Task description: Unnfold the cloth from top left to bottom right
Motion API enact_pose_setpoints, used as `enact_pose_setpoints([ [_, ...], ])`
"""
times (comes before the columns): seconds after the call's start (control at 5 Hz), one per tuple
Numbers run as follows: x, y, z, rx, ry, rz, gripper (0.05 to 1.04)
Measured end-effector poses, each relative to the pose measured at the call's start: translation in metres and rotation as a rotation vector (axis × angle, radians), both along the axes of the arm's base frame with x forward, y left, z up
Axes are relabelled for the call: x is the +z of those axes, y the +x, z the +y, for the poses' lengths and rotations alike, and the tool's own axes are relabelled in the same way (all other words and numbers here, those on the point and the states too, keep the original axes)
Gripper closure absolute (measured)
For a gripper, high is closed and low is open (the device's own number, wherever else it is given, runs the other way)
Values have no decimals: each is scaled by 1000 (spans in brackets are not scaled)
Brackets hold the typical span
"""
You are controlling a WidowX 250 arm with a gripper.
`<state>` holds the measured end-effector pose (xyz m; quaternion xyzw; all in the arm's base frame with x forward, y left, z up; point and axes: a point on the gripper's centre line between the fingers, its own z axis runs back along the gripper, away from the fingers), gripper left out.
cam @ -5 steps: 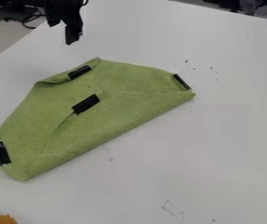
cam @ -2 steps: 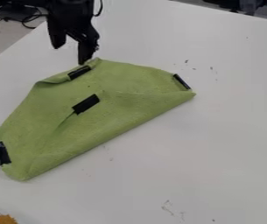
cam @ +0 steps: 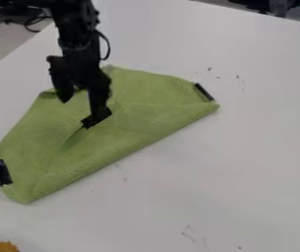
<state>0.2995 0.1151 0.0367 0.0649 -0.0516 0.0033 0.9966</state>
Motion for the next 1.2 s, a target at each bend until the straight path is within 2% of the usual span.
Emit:
enact_pose_setpoints([
  [0.2, -18, 0, -9, -19, -27, 42, 85],
  [0.4, -20, 9, -12, -36, -10, 45, 85],
  [0.6, -20, 10, -10, -42, 3, 45, 132],
  [1.0, -18, 17, -10, -66, 24, 54, 715],
  [1.2, -16, 21, -9, -73, 27, 49, 930],
])
